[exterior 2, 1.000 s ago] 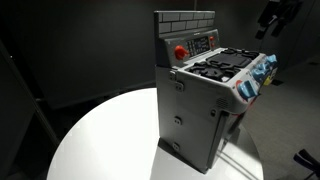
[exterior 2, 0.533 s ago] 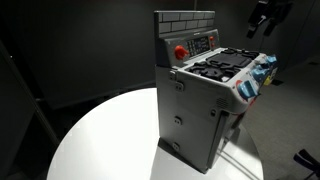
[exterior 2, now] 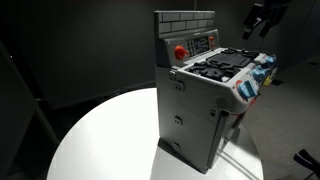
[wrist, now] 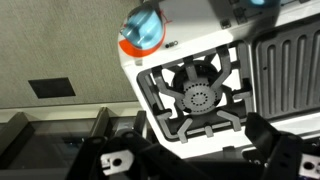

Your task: Press the bottom button on the right

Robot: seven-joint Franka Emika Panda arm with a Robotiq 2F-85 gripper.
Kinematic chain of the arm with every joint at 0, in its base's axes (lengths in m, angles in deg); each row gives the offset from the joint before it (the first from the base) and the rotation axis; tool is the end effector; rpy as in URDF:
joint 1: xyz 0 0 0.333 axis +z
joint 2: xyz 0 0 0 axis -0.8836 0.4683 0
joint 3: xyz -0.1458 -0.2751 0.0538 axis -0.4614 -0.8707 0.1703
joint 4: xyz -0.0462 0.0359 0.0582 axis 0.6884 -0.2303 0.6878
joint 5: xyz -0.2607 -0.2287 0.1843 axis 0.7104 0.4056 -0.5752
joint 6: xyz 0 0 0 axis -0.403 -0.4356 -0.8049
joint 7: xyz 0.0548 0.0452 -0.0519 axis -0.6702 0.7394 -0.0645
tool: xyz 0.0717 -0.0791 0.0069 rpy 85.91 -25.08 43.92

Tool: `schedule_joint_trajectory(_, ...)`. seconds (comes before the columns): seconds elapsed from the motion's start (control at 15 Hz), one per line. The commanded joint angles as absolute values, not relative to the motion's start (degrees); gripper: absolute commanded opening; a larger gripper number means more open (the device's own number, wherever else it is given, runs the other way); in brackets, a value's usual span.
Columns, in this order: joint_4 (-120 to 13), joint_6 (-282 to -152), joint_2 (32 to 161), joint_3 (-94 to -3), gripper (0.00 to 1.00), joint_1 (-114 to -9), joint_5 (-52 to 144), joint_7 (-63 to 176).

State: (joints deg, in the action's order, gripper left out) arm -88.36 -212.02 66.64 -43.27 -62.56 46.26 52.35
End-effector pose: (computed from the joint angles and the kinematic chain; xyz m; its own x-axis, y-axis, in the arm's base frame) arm 0.5055 0.0037 0.5032 0.9517 -0.1118 0.2858 -0.1198 -0.9927 0.0106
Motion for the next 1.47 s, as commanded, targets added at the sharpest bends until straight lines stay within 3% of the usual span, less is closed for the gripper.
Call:
schedule_joint_trajectory(0.0,-87.23,-215.76,69.39,-43.03,1.00,-62.77,46.15,51.76)
schedule_joint_trajectory(1.4,-78.38,-224.31,82.68,-43.21,1.00,-61.75,47.73,49.84)
